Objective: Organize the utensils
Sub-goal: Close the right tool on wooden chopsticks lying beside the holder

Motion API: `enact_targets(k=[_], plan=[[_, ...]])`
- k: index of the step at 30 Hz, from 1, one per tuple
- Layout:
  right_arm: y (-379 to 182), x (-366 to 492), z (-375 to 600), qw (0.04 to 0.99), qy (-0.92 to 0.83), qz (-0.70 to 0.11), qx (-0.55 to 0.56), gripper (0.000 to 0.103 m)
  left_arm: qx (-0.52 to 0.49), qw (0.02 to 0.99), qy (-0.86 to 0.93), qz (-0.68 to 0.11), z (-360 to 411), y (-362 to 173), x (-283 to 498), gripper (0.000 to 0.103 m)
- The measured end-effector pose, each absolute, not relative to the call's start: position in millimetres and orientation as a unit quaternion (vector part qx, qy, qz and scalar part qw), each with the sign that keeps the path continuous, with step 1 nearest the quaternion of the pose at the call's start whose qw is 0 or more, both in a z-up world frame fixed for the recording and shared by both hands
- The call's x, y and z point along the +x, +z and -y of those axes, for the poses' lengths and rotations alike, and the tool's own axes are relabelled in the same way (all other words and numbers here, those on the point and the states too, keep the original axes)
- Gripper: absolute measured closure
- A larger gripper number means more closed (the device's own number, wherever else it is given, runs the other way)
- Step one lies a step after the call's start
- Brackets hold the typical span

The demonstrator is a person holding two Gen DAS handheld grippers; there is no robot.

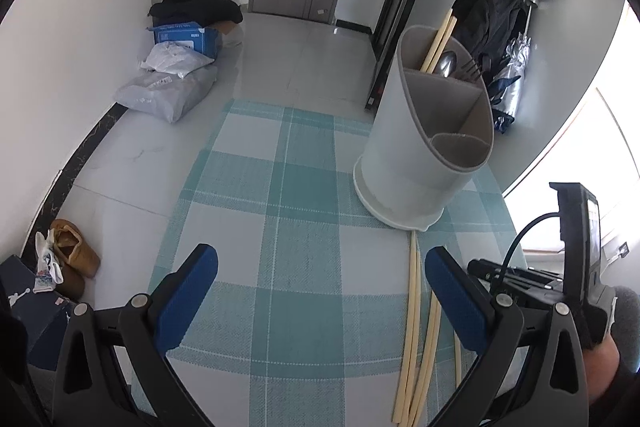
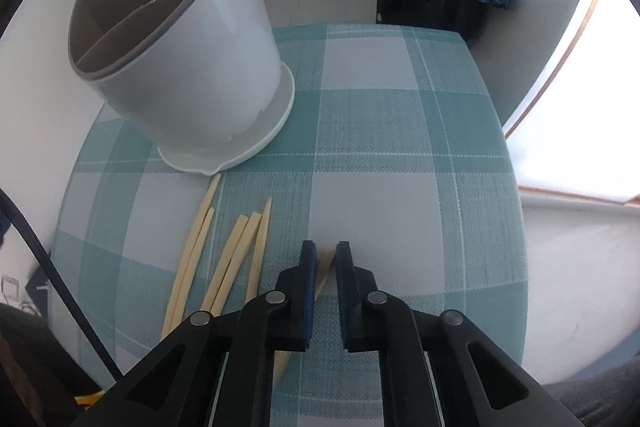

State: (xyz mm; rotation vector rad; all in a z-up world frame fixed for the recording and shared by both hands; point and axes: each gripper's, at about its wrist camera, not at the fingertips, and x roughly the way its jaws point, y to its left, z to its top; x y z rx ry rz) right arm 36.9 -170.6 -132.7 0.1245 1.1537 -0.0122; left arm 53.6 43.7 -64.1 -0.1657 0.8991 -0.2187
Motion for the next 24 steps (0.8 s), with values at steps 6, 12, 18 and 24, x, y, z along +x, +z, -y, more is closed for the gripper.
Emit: enact_targets(k=[6, 12, 18, 24], plan=[[-131.3, 36.7, 182.6, 0.842, 0.003, -0.531, 0.096, 0.098, -0.065, 0.890, -0.104, -0.440, -37.7, -68.9, 52.4, 0.001], [-130.7, 39.2, 203.9, 0.838, 0.014, -0.516, 0.174, 0.098, -0.030, 0.889, -0.121, -0.440, -23.0, -78.4, 49.9, 0.001], [-124.5, 35.8, 231.0, 0.837, 0.043, -0.473, 0.271, 0.098, -0.007, 0.865, -0.149, -0.480, -0.2, -96.6, 53.7, 0.001], [-115.0, 33.6, 244.2, 0.836, 0.079, -0.431, 0.330, 0.098, 0.012, 0.842, -0.160, -0.515, 15.2, -112.6, 59.1, 0.001]])
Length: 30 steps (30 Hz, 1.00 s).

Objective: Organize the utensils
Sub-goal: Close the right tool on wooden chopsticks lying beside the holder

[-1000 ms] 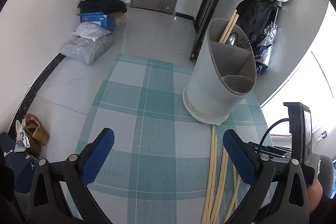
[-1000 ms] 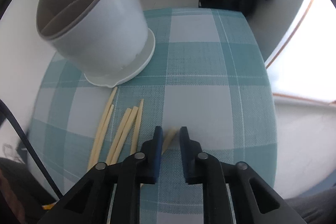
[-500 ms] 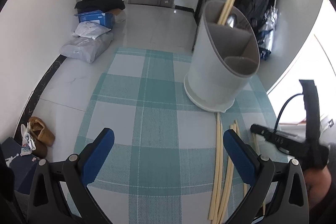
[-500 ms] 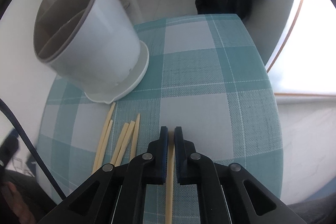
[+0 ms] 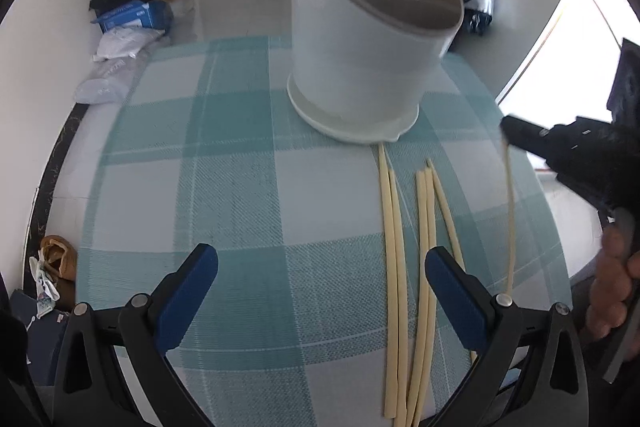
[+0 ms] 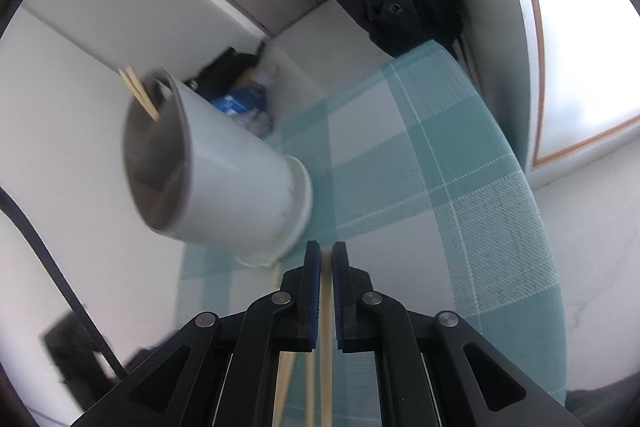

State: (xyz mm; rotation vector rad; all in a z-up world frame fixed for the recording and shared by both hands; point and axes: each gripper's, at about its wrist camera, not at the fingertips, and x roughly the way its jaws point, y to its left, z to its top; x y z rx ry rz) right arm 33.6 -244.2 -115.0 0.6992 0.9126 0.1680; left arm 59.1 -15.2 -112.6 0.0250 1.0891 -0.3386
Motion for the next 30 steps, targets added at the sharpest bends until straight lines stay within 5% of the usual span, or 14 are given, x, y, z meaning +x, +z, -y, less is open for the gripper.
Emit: enact_targets(k=[30], plan=[[-80.4, 15.5, 263.2, 0.865, 0.118, -0.357, 0.332, 0.098, 0.099, 0.823, -0.131, -0.545, 38.5, -131.9, 85.0, 0.002]])
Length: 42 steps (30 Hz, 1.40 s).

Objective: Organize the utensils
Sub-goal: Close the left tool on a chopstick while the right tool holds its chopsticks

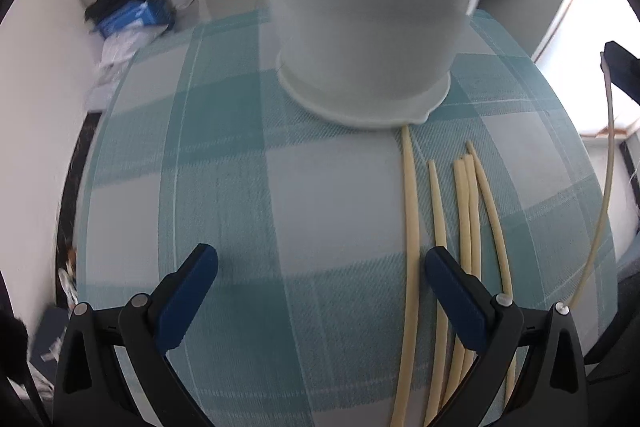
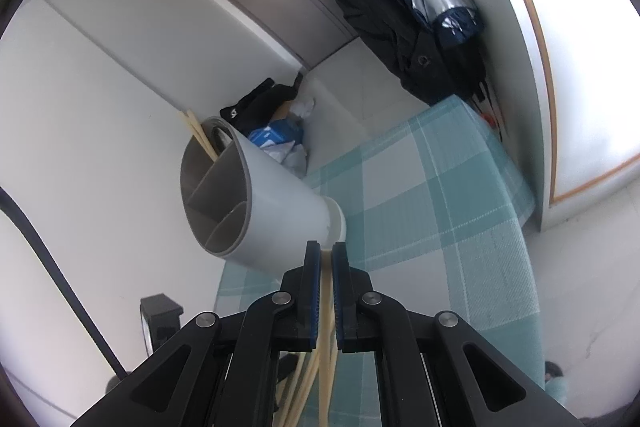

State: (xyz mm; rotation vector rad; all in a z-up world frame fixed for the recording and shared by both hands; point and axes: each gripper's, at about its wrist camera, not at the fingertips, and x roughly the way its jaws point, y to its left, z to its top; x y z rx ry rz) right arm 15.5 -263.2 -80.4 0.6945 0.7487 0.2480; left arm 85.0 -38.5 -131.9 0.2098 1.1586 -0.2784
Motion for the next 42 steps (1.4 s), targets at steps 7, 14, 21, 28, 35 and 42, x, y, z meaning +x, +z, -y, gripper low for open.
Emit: enact_targets(k=[7, 14, 21, 28, 35, 42], plan=[[-77.5, 14.3, 272.9, 0.867, 0.111, -0.348, 0.339, 0.098, 0.096, 0.808, -0.183, -0.552, 53.4, -123.6, 91.6, 0.058], [-73.9, 13.2, 274.7, 0.869, 0.111, -0.342, 0.340, 0.098, 0.063, 0.781, -0.209, -0.585, 51.5, -121.9, 85.6, 0.100], [-72.1, 13.5, 269.3, 0.870, 0.113, -0.341, 0.338, 0.098, 0.076, 0.768, -0.213, -0.599, 34.4, -120.7, 61.8, 0.100], [-70.5, 15.3, 262.4, 0.872, 0.117, -0.337, 0.334, 0.098, 0.073, 0.778, -0.204, -0.590, 31.4, -123.5, 69.4, 0.094], [-71.0, 15.4, 264.6, 0.872, 0.114, -0.336, 0.337, 0.098, 0.110, 0.785, -0.199, -0.576, 45.6, -124.0, 81.9, 0.061], [-70.5, 14.8, 270.1, 0.870, 0.113, -0.333, 0.345, 0.098, 0.111, 0.787, -0.203, -0.572, 49.5, -121.8, 92.8, 0.083]])
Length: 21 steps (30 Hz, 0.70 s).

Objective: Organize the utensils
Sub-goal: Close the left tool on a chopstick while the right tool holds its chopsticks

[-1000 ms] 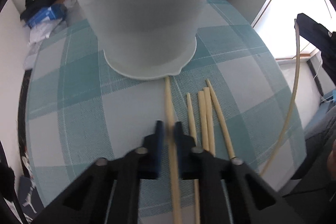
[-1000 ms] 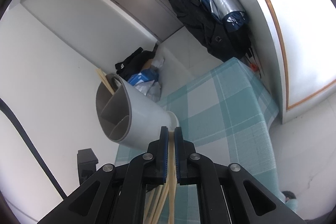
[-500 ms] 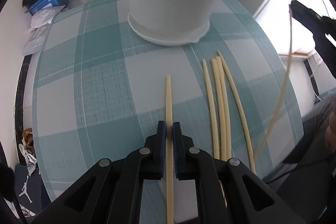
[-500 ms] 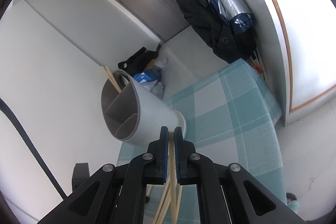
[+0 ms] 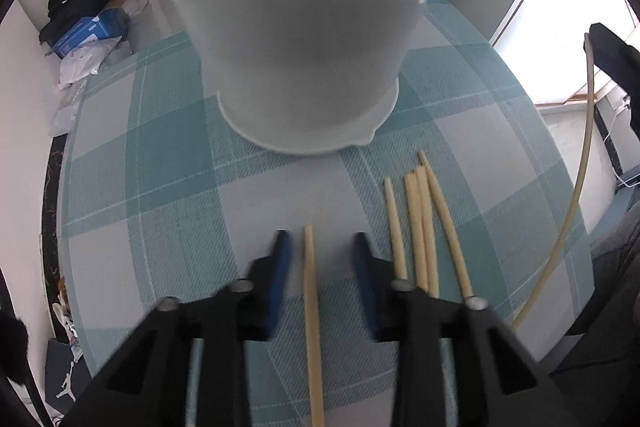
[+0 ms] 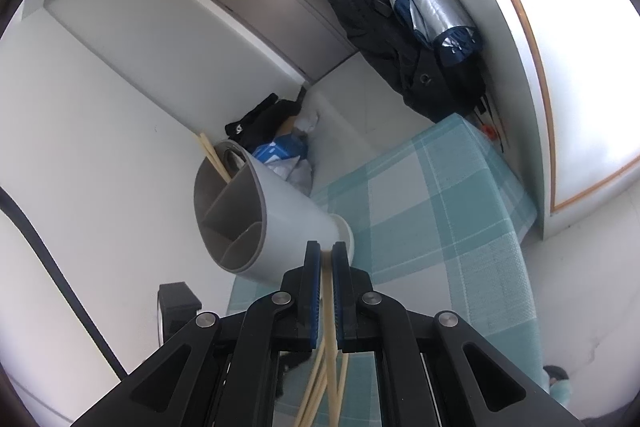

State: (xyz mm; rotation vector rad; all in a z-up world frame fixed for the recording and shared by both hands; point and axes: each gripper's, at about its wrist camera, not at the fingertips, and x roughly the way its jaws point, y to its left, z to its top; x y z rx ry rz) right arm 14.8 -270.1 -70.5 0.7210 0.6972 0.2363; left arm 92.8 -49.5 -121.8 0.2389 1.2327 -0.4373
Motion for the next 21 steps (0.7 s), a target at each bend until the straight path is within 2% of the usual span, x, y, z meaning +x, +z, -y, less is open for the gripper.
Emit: enact_targets(k=[6, 14, 21], plan=[[-71.3, 13.3, 275.6, 0.870, 0.109, -0.333, 0.347, 0.098, 0.118, 0.788, -0.209, -0.568, 52.8, -122.2, 92.2, 0.101], [-70.9, 12.8, 277.9, 0.872, 0.104, -0.330, 0.345, 0.098, 0.100, 0.797, -0.204, -0.560, 51.9, -117.0, 89.1, 0.102], [-68.1, 10.6, 276.0, 0.873, 0.102, -0.325, 0.348, 0.098, 0.041, 0.827, -0.201, -0.523, 35.7, -78.6, 85.9, 0.102]])
